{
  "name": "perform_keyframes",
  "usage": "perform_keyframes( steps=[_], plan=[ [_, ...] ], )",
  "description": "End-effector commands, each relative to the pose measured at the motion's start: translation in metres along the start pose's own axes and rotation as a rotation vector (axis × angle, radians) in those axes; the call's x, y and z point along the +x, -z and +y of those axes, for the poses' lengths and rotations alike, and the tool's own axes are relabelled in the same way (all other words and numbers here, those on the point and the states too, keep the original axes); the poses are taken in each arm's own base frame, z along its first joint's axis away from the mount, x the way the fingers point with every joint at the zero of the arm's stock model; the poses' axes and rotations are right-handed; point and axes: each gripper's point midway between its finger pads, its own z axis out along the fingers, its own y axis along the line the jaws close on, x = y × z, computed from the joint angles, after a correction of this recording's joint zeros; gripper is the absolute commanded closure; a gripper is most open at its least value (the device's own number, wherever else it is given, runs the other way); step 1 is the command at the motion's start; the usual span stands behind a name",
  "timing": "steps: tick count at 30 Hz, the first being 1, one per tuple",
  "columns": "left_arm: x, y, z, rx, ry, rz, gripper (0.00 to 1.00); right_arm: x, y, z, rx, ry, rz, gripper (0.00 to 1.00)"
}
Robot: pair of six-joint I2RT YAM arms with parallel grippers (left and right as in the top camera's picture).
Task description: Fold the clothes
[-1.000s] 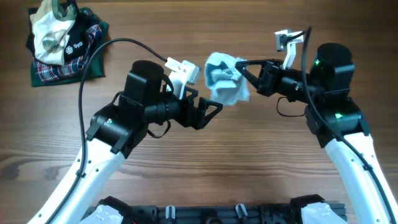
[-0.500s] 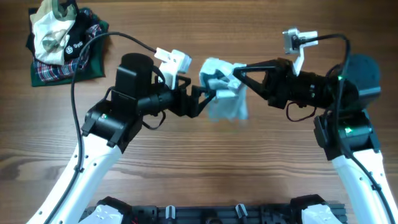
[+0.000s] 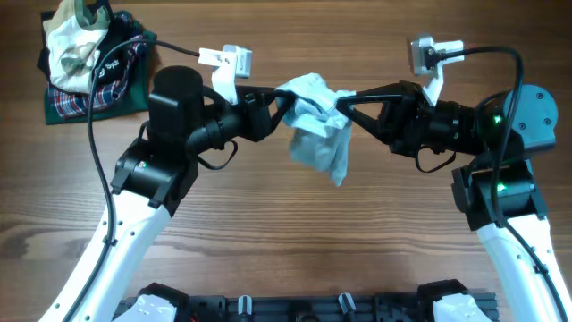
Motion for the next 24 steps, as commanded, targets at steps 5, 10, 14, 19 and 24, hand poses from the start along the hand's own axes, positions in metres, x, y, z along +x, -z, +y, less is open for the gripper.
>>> perform_keyframes(
  steps=[5,10,14,19,24],
  plan=[
    [-0.013,-0.006,-0.001,0.015,0.089,-0.037,0.96,-0.001,0.001,0.008,-0.009,0.054,0.006,0.96],
    [-0.016,-0.005,-0.002,0.018,0.083,-0.048,0.96,0.019,0.011,-0.085,0.361,-0.007,-0.006,0.96],
    [-0.015,-0.005,0.003,-0.006,0.087,-0.051,0.96,0.029,0.043,-0.143,0.702,0.039,-0.005,0.96],
    [0.000,-0.004,0.028,-0.129,0.112,-0.011,0.96,0.036,0.077,-0.178,0.964,0.077,0.022,0.96],
    [0.021,0.000,0.048,-0.230,0.140,0.057,0.96,0.048,0.078,-0.188,0.980,0.041,0.067,0.96]
  ],
)
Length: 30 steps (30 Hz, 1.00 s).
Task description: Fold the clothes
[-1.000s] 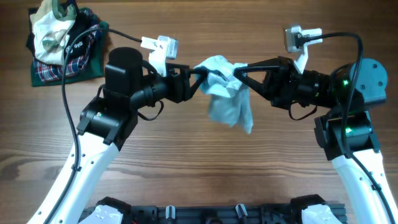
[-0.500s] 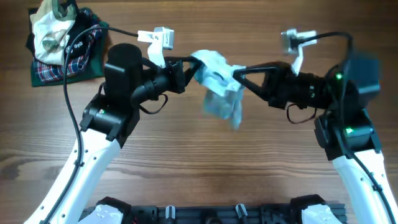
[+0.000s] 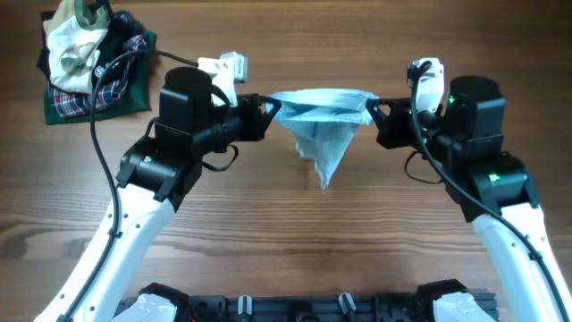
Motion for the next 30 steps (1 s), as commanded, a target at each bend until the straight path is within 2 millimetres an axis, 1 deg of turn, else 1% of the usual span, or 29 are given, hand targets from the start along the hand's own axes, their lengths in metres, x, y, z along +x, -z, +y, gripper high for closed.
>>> perform_keyframes(
  steps=[1,5,7,9,10,11,13,14,15,17,18,19,20,21,22,23,26,27,28,30],
  plan=[
    [0.000,0.004,0.016,-0.087,-0.016,-0.005,0.96,0.003,-0.003,-0.018,0.089,0.005,0.018,0.96],
    [0.016,0.006,0.025,-0.126,0.007,0.057,0.96,0.019,-0.002,-0.022,0.102,-0.015,0.081,0.96],
    [0.024,0.012,0.027,-0.142,0.017,0.082,0.96,0.032,-0.001,-0.018,0.078,-0.005,0.135,0.95],
    [0.025,0.020,0.023,-0.138,0.014,0.077,0.96,0.036,-0.001,-0.011,0.060,0.021,0.153,0.96],
    [0.023,0.028,0.016,-0.126,0.004,0.058,0.96,0.036,0.000,-0.002,0.044,0.041,0.161,0.96],
    [0.020,0.039,0.007,-0.107,-0.012,0.028,0.96,0.035,0.006,0.019,-0.013,0.082,0.183,0.96],
    [0.016,0.066,-0.010,-0.074,-0.043,-0.032,0.96,0.028,0.022,0.041,-0.038,0.102,0.205,0.96],
    [0.017,0.083,-0.020,-0.054,-0.060,-0.063,0.96,0.023,0.034,0.054,-0.052,0.115,0.213,0.96],
    [0.018,0.095,-0.027,-0.039,-0.072,-0.085,0.96,0.020,0.042,0.062,-0.062,0.123,0.214,0.96],
    [0.021,0.113,-0.036,-0.021,-0.088,-0.114,0.96,0.016,0.053,0.077,-0.085,0.142,0.217,0.96],
    [0.024,0.119,-0.038,-0.018,-0.091,-0.119,0.96,0.018,0.055,0.081,-0.090,0.140,0.229,0.96],
    [0.030,0.124,-0.036,-0.029,-0.083,-0.111,0.96,0.023,0.055,0.079,-0.073,0.117,0.247,0.96],
    [0.033,0.124,-0.031,-0.047,-0.072,-0.100,0.96,0.029,0.053,0.077,-0.062,0.113,0.273,0.96],
    [0.037,0.123,-0.023,-0.084,-0.056,-0.082,0.96,0.035,0.051,0.076,-0.057,0.107,0.307,0.96],
    [0.042,0.120,-0.013,-0.126,-0.039,-0.061,0.96,0.040,0.046,0.074,-0.049,0.102,0.333,0.96],
    [0.043,0.118,-0.009,-0.146,-0.031,-0.052,0.96,0.042,0.043,0.072,-0.043,0.097,0.350,0.96],
    [0.046,0.099,0.015,-0.237,0.007,0.007,0.96,0.051,0.012,0.053,0.025,0.078,0.425,0.96],
    [0.048,0.086,0.026,-0.270,0.025,0.045,0.96,0.055,-0.003,0.045,0.052,0.071,0.456,0.96],
    [0.050,0.076,0.035,-0.298,0.040,0.074,0.96,0.058,-0.013,0.040,0.064,0.070,0.476,0.96],
    [0.054,0.050,0.060,-0.370,0.069,0.136,0.96,0.066,-0.045,0.025,0.101,0.062,0.520,0.96]
  ],
)
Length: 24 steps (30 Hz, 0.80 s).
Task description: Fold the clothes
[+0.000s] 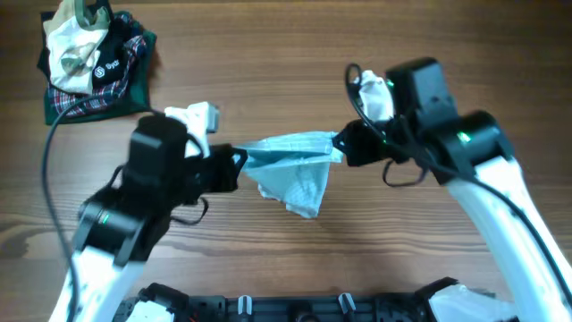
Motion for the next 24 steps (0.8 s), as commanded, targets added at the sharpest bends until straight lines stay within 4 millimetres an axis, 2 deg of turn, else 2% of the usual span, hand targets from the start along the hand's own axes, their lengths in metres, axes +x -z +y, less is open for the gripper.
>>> perform_keyframes(
  steps=[1,2,6,8,10,11,12,13,14,15,16,19,21,23,24],
  plan=[
    [-0.010,-0.047,0.032,-0.138,0.029,0.059,0.96,-0.015,-0.039,-0.031,0.106,-0.024,0.035,0.96],
    [-0.011,-0.061,0.037,-0.152,0.034,0.076,0.96,-0.022,-0.055,-0.039,0.122,-0.026,0.035,0.96],
    [-0.028,-0.123,0.057,-0.192,0.036,0.073,0.96,-0.053,-0.090,-0.069,0.205,-0.026,-0.040,0.96],
    [-0.038,-0.150,0.062,-0.183,0.028,0.045,0.96,-0.075,-0.096,-0.086,0.249,-0.042,-0.119,0.96],
    [-0.049,-0.164,0.063,-0.170,0.017,0.003,0.96,-0.095,-0.099,-0.100,0.269,-0.059,-0.191,0.96],
    [-0.055,-0.168,0.064,-0.170,0.011,-0.020,0.65,-0.105,-0.100,-0.105,0.267,-0.059,-0.227,0.96],
    [-0.061,-0.170,0.064,-0.170,0.006,-0.045,0.19,-0.113,-0.100,-0.109,0.267,-0.060,-0.255,0.83],
    [-0.065,-0.170,0.063,-0.172,0.001,-0.065,0.00,-0.117,-0.102,-0.112,0.266,-0.061,-0.271,0.48],
    [-0.072,-0.169,0.065,-0.181,-0.005,-0.094,0.00,-0.122,-0.100,-0.115,0.267,-0.063,-0.290,0.13],
    [-0.075,-0.168,0.067,-0.191,-0.005,-0.105,0.00,-0.124,-0.097,-0.118,0.270,-0.068,-0.297,0.01],
    [-0.075,-0.167,0.068,-0.193,-0.002,-0.105,0.00,-0.125,-0.093,-0.121,0.273,-0.084,-0.302,0.00],
    [-0.062,-0.165,0.072,-0.204,0.013,-0.050,0.00,-0.116,-0.086,-0.118,0.232,-0.119,-0.242,0.00],
    [-0.036,-0.164,0.073,-0.192,0.038,0.063,0.00,-0.085,-0.089,-0.107,0.180,-0.136,-0.099,0.00],
    [-0.007,-0.162,0.073,-0.205,0.054,0.179,0.00,-0.045,-0.094,-0.101,0.170,-0.169,0.060,0.00],
    [0.008,-0.160,0.072,-0.222,0.050,0.228,0.01,-0.026,-0.095,-0.097,0.174,-0.155,0.133,0.05]
  ],
)
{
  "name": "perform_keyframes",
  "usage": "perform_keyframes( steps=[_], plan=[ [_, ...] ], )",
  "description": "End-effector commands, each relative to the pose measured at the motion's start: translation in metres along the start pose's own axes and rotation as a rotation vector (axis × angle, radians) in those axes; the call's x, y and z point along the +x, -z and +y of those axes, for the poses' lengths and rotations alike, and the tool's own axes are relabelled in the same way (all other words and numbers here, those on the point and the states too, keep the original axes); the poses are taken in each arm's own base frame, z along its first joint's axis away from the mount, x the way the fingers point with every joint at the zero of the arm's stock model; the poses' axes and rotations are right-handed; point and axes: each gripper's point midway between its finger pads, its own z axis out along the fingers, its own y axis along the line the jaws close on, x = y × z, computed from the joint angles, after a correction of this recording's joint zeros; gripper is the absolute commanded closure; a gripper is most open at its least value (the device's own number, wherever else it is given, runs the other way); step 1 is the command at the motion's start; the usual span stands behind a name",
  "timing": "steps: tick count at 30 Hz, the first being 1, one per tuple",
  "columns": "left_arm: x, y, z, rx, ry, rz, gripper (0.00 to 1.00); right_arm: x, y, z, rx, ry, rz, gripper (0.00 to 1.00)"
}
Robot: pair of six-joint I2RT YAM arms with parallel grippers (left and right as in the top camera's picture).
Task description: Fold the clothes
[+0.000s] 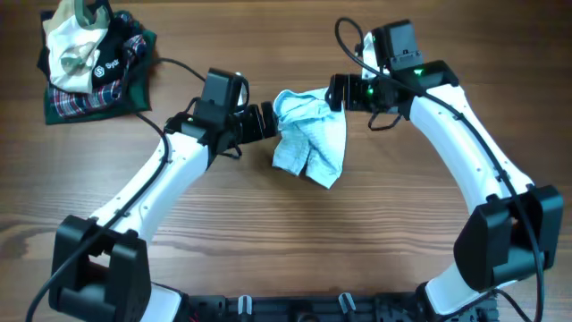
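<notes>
A light blue checked garment (308,139) lies bunched on the wooden table (286,241) near the middle, its top edge held up between both grippers. My left gripper (271,121) is shut on the garment's upper left corner. My right gripper (332,92) is shut on its upper right corner. The two grippers are close together, so the cloth sags and rumples between them. Its lower part rests spread on the table.
A heap of other clothes (89,58), white, dark and plaid, sits at the far left corner. Both arms reach inward from the near side, the right arm (474,170) arching widely over the right half.
Both grippers have moved away from the near edge and toward each other. The garment, then stretched and hanging lower, now lies bunched further back with its lower part on the table.
Both grippers held the crumpled garment between them at mid-table. Then they stood apart with its top edge stretched taut. Then both held it nearer the front edge. Now they are closer together further back, the cloth slack on the table.
</notes>
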Motion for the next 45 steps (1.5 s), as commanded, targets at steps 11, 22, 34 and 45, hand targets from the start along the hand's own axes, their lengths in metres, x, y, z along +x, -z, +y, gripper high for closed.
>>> perform_keyframes(
  steps=[11,22,34,45],
  plan=[
    [0.032,0.001,0.000,-0.087,0.001,0.079,0.45,0.094,-0.059,0.024,-0.085,-0.101,0.222,0.74],
    [-0.009,0.009,0.044,-0.119,0.188,-0.013,0.50,0.148,-0.098,0.017,-0.026,-0.191,0.254,0.96],
    [-0.013,0.011,0.053,-0.162,0.180,-0.036,0.28,0.191,-0.085,-0.032,0.218,-0.140,0.384,0.96],
    [-0.017,0.013,0.064,-0.179,0.204,-0.044,0.22,0.150,-0.080,-0.097,0.303,-0.366,0.241,0.96]
  ],
)
